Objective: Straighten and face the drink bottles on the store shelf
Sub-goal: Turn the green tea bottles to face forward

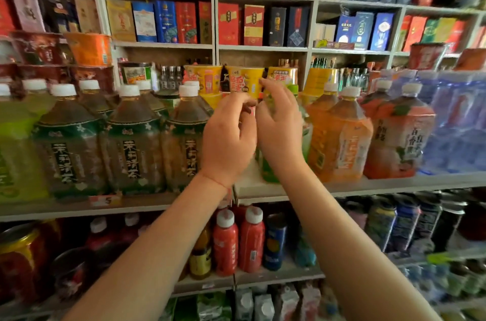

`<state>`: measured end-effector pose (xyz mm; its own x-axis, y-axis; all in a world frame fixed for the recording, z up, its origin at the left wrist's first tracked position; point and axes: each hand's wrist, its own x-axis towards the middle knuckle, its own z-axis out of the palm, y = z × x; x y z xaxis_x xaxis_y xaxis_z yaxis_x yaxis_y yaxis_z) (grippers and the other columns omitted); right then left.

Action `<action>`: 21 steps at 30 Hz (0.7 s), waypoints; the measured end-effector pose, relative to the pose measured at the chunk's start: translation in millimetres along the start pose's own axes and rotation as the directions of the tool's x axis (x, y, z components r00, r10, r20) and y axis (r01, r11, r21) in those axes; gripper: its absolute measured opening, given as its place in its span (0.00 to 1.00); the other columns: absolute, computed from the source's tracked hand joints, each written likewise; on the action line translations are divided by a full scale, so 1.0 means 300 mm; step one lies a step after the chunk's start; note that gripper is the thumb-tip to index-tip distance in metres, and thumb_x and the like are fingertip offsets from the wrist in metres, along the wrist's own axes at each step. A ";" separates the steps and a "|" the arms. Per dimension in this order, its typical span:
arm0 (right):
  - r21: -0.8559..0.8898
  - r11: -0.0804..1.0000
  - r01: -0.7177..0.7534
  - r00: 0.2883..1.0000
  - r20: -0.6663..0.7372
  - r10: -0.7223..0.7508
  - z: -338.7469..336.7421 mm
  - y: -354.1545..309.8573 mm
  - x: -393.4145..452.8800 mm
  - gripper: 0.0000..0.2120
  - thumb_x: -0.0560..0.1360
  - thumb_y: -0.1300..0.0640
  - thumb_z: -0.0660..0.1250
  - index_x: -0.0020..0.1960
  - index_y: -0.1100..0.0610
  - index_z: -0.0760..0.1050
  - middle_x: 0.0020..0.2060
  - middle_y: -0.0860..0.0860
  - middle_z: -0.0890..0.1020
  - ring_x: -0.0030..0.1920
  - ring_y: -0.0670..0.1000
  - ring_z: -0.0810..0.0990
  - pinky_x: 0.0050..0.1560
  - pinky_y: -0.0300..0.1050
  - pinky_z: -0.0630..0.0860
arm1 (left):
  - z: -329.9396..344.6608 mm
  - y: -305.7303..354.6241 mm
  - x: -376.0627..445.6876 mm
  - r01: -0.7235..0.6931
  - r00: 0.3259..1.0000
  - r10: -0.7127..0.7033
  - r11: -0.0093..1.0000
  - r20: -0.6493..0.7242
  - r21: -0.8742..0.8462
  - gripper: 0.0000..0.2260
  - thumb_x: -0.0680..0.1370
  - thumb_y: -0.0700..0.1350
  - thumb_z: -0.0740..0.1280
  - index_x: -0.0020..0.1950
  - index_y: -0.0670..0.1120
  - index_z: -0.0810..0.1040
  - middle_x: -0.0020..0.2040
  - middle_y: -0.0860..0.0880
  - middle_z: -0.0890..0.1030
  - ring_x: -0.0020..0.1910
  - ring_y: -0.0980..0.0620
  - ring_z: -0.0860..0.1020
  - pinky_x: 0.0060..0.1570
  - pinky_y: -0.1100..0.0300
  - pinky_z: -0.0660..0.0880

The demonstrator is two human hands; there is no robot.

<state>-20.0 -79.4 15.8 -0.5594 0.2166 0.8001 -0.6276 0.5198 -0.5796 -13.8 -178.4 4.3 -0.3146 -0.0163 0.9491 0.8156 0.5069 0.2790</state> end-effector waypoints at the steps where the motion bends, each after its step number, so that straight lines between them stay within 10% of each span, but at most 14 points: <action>1: -0.050 0.999 0.008 1.000 -0.011 -0.008 -0.031 0.031 0.023 0.20 0.80 0.59 0.60 0.72 0.53 0.71 0.71 0.51 0.72 0.74 0.50 0.66 0.73 0.53 0.67 | 0.033 0.015 0.005 0.112 0.993 -0.111 0.994 0.042 -0.017 0.08 0.81 0.40 0.61 0.56 0.44 0.78 0.51 0.49 0.80 0.49 0.55 0.77 0.50 0.66 0.74; 7: 0.023 0.945 -0.327 0.933 0.166 0.319 -0.130 0.186 0.036 0.28 0.81 0.48 0.56 0.79 0.51 0.54 0.73 0.53 0.68 0.73 0.54 0.67 0.73 0.55 0.65 | 0.231 0.054 0.010 0.708 0.702 -0.653 0.681 0.284 -0.186 0.12 0.86 0.48 0.56 0.68 0.52 0.72 0.58 0.58 0.74 0.61 0.57 0.71 0.55 0.65 0.68; 15: 0.253 0.669 -0.699 0.712 0.333 0.618 -0.148 0.293 0.018 0.33 0.79 0.31 0.47 0.78 0.46 0.61 0.74 0.51 0.68 0.75 0.56 0.65 0.75 0.59 0.60 | 0.345 -0.005 -0.025 0.868 0.442 -0.838 0.310 0.320 -0.389 0.28 0.74 0.69 0.55 0.62 0.56 0.82 0.58 0.48 0.84 0.59 0.46 0.81 0.64 0.43 0.75; 21: 0.291 0.480 -0.828 0.560 0.387 0.732 -0.127 0.297 0.067 0.30 0.78 0.31 0.52 0.72 0.47 0.70 0.69 0.50 0.73 0.71 0.56 0.70 0.74 0.60 0.63 | 0.335 -0.004 -0.023 0.882 0.383 -0.875 0.251 0.295 -0.399 0.29 0.71 0.70 0.56 0.60 0.55 0.83 0.53 0.47 0.87 0.57 0.43 0.83 0.63 0.40 0.76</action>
<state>-66.6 2.7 -14.0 -0.9826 0.1820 -0.0360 0.0045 -0.1706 -0.9853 -61.5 -92.5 -17.4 -0.9777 -0.1956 0.0759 0.1211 -0.2306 0.9655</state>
